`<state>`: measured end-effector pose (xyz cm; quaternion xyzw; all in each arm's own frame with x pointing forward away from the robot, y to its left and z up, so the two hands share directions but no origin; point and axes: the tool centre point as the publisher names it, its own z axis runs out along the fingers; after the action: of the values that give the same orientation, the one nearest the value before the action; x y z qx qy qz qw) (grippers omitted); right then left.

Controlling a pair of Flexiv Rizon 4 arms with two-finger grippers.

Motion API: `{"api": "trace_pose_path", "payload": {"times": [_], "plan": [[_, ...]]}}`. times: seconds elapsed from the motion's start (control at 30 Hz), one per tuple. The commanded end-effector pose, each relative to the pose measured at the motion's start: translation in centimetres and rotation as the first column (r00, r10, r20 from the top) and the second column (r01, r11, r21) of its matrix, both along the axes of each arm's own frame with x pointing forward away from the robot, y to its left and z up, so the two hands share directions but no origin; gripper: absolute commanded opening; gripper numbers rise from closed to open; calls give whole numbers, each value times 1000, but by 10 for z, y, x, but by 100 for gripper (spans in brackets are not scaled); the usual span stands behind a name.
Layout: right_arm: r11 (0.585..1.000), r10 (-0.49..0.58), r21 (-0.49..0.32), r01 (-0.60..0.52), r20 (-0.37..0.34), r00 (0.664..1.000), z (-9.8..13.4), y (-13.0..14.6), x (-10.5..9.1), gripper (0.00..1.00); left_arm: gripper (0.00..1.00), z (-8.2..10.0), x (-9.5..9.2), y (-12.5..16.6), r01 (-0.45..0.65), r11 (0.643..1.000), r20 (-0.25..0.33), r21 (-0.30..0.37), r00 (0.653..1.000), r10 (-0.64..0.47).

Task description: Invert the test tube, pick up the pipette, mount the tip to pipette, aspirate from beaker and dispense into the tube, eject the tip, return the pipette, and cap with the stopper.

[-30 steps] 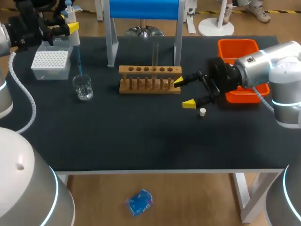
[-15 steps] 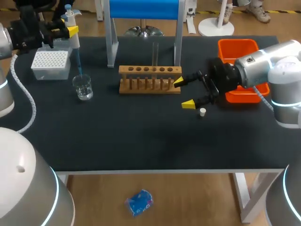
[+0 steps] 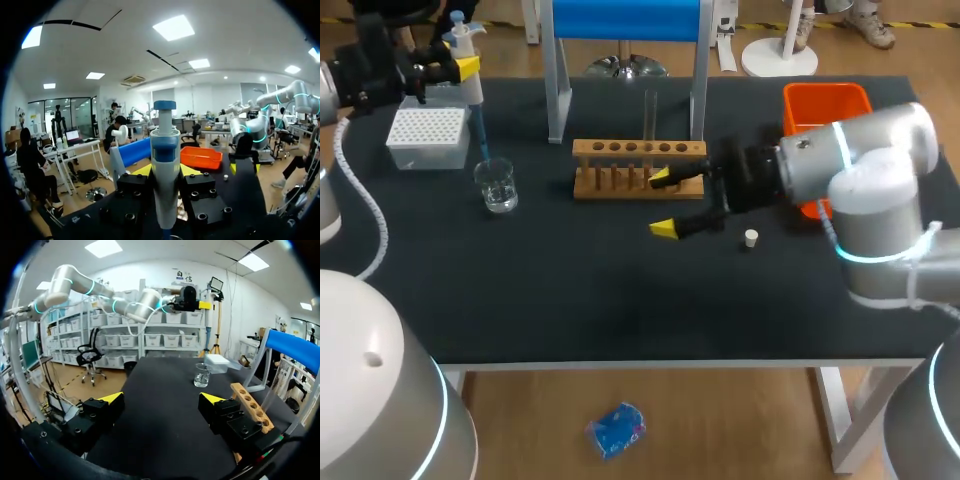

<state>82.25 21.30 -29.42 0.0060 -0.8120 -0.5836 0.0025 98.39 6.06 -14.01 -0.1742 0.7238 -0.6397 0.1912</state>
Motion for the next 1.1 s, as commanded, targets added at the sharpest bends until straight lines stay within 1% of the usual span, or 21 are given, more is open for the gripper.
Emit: {"api": "trace_pose_path", "payload": {"times": [0.03, 0.1, 0.17, 0.67, 0.73, 0.77, 0.83, 0.97, 1.07, 1.1], "plan": [[995, -96, -11, 97, 28, 995, -14, 43, 0, 100, 0, 1, -2, 2, 2, 1000, 4, -3, 1000, -2], [991, -130, -28, 131, 37, 991, -16, 55, 1, 100, 0, 1, -2, 2, 2, 1000, 4, -3, 1000, -2], [992, -114, -45, 117, 46, 992, -15, 66, 3, 100, 0, 1, -2, 2, 2, 1000, 4, -3, 1000, -2], [992, -114, -45, 117, 46, 992, -15, 66, 3, 100, 0, 1, -2, 2, 2, 1000, 4, -3, 1000, -2], [986, -135, -87, 140, 68, 989, -18, 78, 7, 100, 0, 1, -2, 2, 2, 1000, 4, -3, 1000, -2], [984, -146, -89, 152, 76, 986, -19, 88, 4, 100, 0, 1, -2, 2, 2, 1000, 4, -3, 1000, -2], [974, -177, -125, 188, 95, 980, -25, 100, 11, 100, 0, 1, -2, 2, 2, 1000, 4, -3, 1000, -2], [968, -200, -132, 213, 110, 974, -39, 118, 24, 100, 0, 1, -2, 2, 2, 1000, 4, -3, 1000, -2], [965, -208, -137, 222, 108, 972, -45, 128, 30, 100, 0, 1, -2, 2, 2, 1000, 4, -3, 1000, -2], [966, -215, -124, 227, 100, 971, -47, 132, 30, 100, 0, 1, -2, 2, 2, 1000, 4, -3, 1000, -2]]}}
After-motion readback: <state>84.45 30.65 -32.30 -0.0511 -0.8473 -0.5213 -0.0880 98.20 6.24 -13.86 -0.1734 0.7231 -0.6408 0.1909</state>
